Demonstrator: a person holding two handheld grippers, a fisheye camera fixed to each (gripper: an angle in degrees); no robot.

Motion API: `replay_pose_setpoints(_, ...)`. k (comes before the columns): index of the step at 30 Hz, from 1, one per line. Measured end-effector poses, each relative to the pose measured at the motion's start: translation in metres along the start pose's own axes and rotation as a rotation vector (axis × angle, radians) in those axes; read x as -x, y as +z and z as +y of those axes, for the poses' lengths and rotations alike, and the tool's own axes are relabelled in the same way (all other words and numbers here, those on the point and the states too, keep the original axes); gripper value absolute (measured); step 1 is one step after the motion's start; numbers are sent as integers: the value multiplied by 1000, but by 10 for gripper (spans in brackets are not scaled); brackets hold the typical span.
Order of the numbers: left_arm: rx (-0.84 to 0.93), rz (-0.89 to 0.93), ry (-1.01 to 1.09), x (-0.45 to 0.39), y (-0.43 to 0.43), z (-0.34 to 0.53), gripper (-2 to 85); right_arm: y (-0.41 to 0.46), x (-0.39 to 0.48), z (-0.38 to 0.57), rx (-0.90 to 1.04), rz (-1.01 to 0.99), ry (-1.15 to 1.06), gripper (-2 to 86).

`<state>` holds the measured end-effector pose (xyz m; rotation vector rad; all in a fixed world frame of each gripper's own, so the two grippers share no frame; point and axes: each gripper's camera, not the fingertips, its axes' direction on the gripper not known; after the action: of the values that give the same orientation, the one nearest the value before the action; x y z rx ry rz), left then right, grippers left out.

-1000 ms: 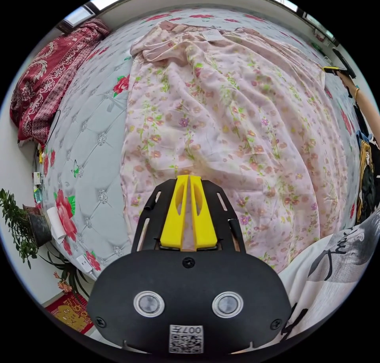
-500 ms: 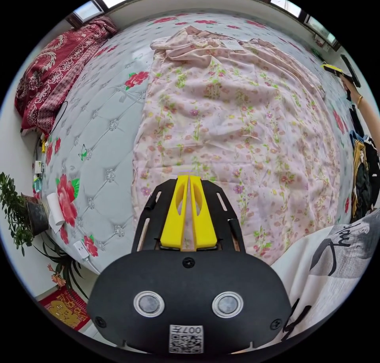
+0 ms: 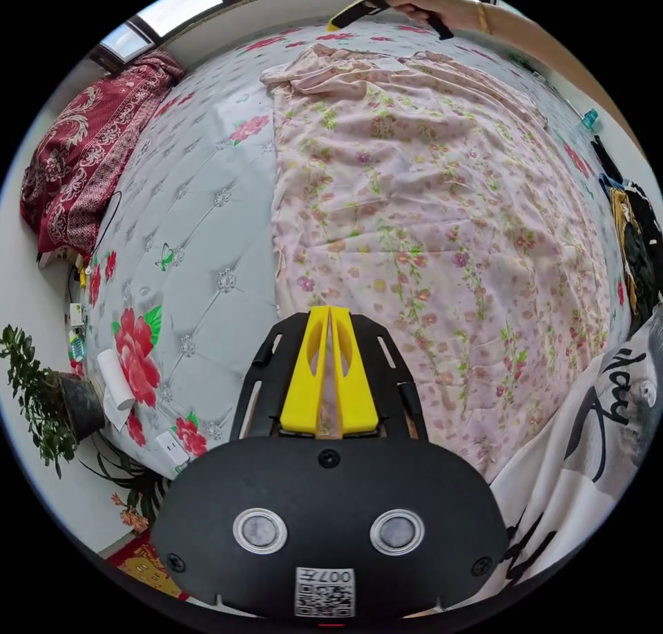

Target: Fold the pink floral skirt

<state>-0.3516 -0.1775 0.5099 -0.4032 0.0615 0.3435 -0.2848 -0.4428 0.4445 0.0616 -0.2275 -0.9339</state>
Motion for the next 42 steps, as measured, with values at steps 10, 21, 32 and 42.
replay_pose_setpoints(10, -238, 186, 56, 130, 5, -60, -8, 128, 13, -65, 259, 154, 67, 7)
replay_pose_setpoints(21, -399, 259, 223, 153, 33, -211, 35, 58, -107, 34, 39, -30, 424, -3)
replay_pose_setpoints(32, -306, 278, 287, 132, 73, -320, 9, 44, -105, 46, -52, -69, 252, -3)
replay_pose_setpoints(42, -275, 96, 427, 81, 93, -325, 19, 47, -126, 75, -99, -147, 280, -3)
